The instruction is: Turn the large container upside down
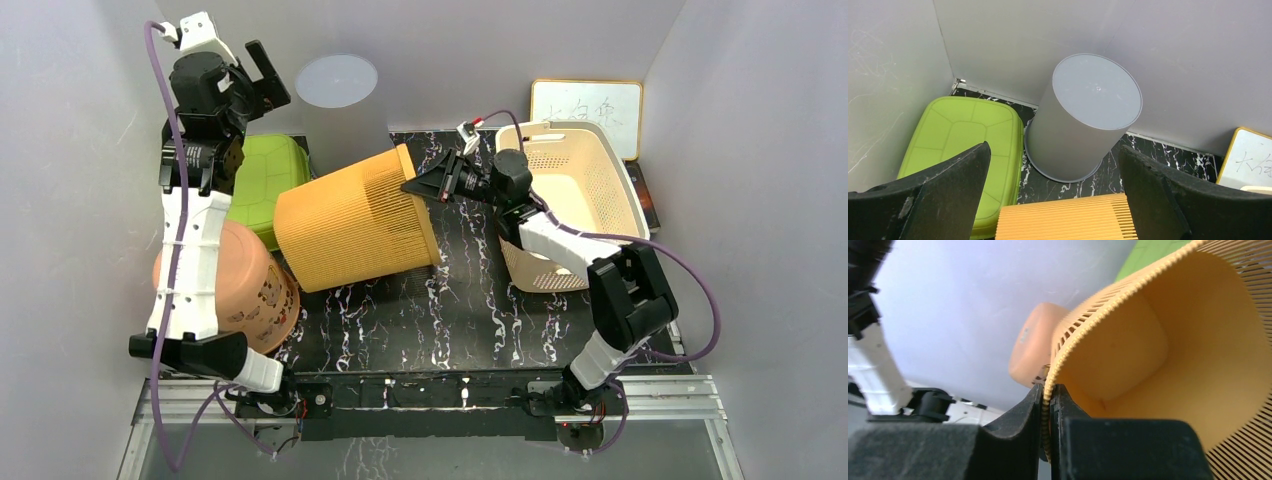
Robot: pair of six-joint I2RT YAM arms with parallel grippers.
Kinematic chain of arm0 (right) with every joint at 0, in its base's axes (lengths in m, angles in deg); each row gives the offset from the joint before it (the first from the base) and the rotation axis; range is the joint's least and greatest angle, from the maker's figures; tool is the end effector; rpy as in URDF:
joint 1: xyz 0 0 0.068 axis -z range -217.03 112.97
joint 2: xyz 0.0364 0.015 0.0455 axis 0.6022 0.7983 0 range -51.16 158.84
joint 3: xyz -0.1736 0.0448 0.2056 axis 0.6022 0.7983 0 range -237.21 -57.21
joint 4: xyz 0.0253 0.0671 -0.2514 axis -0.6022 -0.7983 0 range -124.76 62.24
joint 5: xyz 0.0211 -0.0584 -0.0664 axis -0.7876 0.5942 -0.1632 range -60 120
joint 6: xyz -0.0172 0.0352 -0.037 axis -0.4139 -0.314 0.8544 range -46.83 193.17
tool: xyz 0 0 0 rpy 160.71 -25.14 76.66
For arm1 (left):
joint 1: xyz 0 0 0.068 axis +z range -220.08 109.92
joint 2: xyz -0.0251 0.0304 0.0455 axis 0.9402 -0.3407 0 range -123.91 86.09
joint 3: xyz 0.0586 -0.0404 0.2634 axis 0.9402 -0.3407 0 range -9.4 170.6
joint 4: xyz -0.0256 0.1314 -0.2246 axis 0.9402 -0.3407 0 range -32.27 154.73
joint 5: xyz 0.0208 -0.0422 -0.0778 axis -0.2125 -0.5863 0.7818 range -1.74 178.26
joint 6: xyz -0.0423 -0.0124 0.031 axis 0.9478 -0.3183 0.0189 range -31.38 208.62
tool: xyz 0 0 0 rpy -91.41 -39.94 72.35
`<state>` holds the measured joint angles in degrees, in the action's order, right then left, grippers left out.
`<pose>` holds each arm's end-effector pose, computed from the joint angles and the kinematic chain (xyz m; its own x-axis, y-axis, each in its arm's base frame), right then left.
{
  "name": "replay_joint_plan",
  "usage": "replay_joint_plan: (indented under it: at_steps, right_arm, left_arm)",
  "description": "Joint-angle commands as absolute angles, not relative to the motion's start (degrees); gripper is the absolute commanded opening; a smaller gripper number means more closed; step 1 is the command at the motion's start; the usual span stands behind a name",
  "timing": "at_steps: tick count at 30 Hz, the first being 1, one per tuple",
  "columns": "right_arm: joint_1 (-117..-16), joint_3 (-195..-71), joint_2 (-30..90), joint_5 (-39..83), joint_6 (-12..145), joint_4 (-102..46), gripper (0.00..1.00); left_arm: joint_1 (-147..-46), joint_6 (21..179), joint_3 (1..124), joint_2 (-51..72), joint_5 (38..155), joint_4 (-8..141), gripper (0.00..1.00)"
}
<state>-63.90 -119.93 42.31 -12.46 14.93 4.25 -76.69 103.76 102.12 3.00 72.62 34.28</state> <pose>0.3258 0.1920 0.3055 -0.7850 0.3055 -0.5389 -0.5091 0.1773 0.8422 0.2825 -0.0231 0.5412 0.0072 -0.2540 -0.9672 -0.1605 0.9544 -0.2519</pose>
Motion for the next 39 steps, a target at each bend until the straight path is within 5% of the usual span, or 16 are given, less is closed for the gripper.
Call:
replay_joint_plan:
  at_steps: [1, 6, 14, 26, 32, 39]
  right_arm:
    - [-63.1, -117.0, 45.2, -13.8, -6.1, 35.4, 0.0]
    - [-63.6, -115.0, 55.6, -15.1, -21.6, 55.6, 0.0]
    - [-64.5, -123.7, 62.0, -20.7, -21.5, 53.1, 0.0]
    - [-51.9, -116.9, 55.4, -23.4, 5.5, 13.7, 0.0]
    - [-48.6, -130.9, 56.8, -13.6, 37.9, -31.3, 0.03]
    - [-48.1, -139.3, 59.1, -8.7, 44.7, -42.0, 0.05]
  left_arm:
    - [-77.7, 102.9, 105.4, 2.6, 72.6, 35.1, 0.99]
    - [-78.5, 102.5, 106.4, 1.4, 72.1, 34.7, 0.98]
    - [-79.6, 101.1, 110.3, -1.5, 70.9, 33.9, 0.98]
    - [-81.9, 99.3, 111.6, -3.4, 69.6, 34.2, 0.98]
    - [-82.2, 98.8, 111.3, -2.9, 68.9, 34.2, 0.98]
    - [-82.4, 98.6, 110.5, -2.5, 68.8, 34.2, 0.98]
